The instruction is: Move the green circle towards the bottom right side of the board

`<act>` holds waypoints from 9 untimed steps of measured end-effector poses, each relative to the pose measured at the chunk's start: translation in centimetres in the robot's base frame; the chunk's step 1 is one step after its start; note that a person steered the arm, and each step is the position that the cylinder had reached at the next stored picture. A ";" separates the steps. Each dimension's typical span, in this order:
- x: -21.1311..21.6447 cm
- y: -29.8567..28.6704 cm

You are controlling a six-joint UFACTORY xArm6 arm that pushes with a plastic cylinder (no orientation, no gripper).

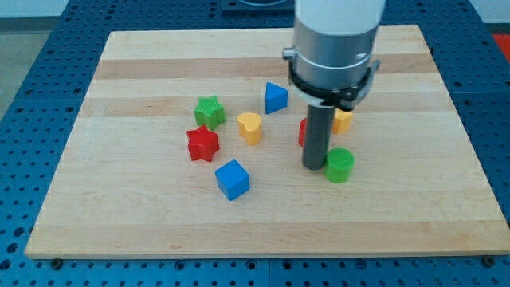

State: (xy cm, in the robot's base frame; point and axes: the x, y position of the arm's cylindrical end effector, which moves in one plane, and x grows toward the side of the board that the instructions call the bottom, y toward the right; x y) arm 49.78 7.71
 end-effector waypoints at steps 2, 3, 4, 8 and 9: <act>2.5 6.1; 4.0 7.6; 3.7 7.6; 4.9 10.3; 4.9 6.6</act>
